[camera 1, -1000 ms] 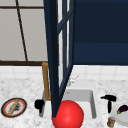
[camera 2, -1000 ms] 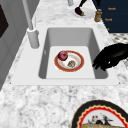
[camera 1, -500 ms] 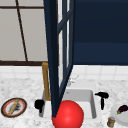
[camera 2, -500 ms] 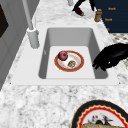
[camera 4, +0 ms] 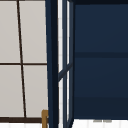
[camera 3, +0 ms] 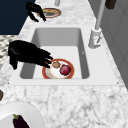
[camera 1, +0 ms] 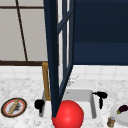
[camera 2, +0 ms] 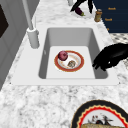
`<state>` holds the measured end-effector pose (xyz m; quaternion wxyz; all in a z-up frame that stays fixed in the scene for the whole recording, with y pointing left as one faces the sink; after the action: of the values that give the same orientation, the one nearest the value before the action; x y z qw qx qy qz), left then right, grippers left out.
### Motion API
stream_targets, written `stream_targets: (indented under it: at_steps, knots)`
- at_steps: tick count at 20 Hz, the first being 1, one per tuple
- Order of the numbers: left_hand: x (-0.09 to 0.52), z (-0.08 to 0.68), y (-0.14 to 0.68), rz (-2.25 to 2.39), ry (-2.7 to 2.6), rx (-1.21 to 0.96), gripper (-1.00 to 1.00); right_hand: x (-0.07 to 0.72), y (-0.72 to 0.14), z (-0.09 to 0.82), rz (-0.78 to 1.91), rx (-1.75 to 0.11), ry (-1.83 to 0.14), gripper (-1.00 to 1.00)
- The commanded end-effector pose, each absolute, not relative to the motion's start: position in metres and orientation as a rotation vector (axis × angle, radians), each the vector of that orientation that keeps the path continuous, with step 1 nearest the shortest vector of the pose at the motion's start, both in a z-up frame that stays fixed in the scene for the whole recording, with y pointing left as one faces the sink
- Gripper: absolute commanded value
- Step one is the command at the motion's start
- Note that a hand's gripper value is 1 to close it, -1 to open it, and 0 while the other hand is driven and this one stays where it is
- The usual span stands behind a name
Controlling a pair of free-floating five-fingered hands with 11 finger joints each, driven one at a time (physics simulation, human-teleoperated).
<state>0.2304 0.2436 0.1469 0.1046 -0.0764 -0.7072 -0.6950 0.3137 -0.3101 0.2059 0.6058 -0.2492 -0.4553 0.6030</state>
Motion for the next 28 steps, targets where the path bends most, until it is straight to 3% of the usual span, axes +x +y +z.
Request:
stream_targets:
  at_steps: [1, 8, 12, 18, 28]
  knots:
    - [0.230, 0.147, 0.244, -2.049, -2.085, -0.225, 0.00, 0.314, -0.310, 0.206, 1.395, -0.576, -1.053, -1.00]
    - [0.230, 0.147, 0.244, -2.049, -2.085, -0.225, 0.00, 0.304, -0.309, 0.204, 1.399, -0.574, -1.044, -1.00]
    - [0.230, 0.147, 0.244, -2.049, -2.085, -0.225, 0.00, 0.275, -0.291, 0.184, 1.432, -0.737, -1.033, -1.00]
    - [0.230, 0.147, 0.244, -2.049, -2.085, -0.225, 0.00, 0.244, -0.262, 0.141, 1.328, -0.836, -1.071, -1.00]
    - [0.230, 0.147, 0.244, -2.049, -2.085, -0.225, 0.00, 0.173, -0.231, 0.084, 1.270, -0.876, -1.070, -1.00]
